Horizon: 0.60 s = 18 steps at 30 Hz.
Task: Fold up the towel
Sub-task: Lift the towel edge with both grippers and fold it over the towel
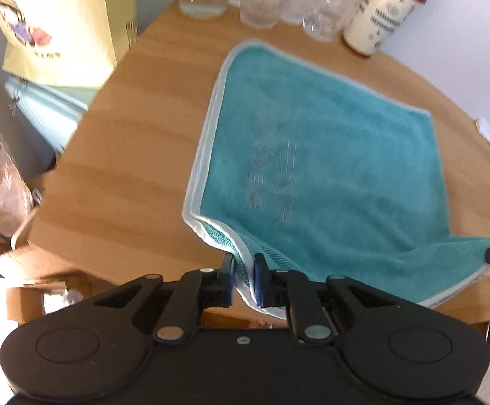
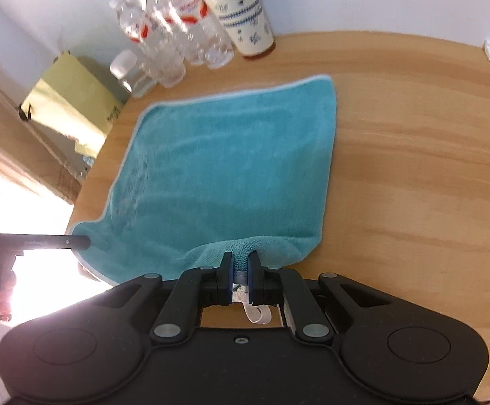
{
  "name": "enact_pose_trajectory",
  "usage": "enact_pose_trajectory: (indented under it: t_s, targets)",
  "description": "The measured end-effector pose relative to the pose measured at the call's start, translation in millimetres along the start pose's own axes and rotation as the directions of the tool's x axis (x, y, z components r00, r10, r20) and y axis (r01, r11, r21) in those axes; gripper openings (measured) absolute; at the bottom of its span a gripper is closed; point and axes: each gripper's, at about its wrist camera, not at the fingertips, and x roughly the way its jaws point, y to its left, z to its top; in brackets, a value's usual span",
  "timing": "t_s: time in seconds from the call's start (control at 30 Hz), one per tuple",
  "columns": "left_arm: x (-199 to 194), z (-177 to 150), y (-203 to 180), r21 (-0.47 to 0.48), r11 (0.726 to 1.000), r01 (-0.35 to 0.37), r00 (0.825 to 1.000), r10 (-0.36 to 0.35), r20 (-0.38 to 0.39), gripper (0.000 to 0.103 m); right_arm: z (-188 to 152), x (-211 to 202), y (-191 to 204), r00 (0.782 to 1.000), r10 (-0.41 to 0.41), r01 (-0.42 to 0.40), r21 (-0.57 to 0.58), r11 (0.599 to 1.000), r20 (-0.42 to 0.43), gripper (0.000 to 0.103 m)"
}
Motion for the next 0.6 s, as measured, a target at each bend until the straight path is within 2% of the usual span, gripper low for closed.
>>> enact_pose_trajectory:
  t_s: [0.3,0.43,0.6]
  targets:
    - [1,55,2,-0.049,0.998,0.05,0.999,-0.05,0.007,0.011,36,-4,-8,0.996,-0.003,-0.005,0.09,0.996,0.088,0.008]
    - [8,85,4,-0.056,0.996,0.069,0.998,-0.069,0.005,0.011,55,5,-11,0.995,-0.031,0.017,0.143,0.99,0.099,0.008]
    - [20,113,-5,0.0,0.996,0.085,0.996,-0.085,-0.002,0.011,73,15,-16,0.992,-0.049,0.023,0.215,0.976,0.118,0.008]
